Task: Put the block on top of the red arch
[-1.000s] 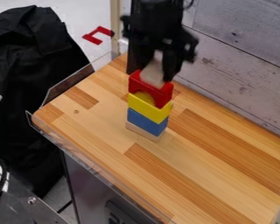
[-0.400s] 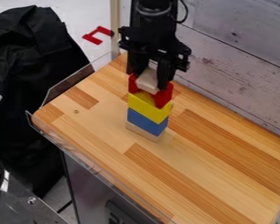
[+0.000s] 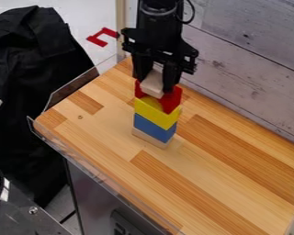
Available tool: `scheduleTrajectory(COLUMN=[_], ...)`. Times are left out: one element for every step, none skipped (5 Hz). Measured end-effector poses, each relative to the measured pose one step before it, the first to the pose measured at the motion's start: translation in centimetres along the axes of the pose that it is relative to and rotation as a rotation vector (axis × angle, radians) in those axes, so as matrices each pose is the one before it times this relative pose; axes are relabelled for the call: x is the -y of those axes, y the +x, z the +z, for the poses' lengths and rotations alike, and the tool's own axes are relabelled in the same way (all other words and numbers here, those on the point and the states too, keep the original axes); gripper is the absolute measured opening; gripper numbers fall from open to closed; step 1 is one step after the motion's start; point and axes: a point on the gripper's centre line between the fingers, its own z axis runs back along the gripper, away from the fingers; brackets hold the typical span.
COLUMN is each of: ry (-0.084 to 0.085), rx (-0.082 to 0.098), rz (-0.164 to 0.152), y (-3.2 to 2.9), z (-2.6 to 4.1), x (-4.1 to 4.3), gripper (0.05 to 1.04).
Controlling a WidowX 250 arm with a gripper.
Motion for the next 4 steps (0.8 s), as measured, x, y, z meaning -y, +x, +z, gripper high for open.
scheduleTrajectory(ry=[0.0063,0.0131,0.0132,0.0044], rx=[0.0171,-0.0213,-0.0181,-0.0136], rz=[-0.0009,0.0003,0.0067,0.0067], y=[0.776,0.501,0.358,0.04], z=[0.573,-0.322,-0.135,-0.304], x=[-0.231,-0.234,-0.192,-0.06], gripper=[0.574,0.574,0.575,0.574])
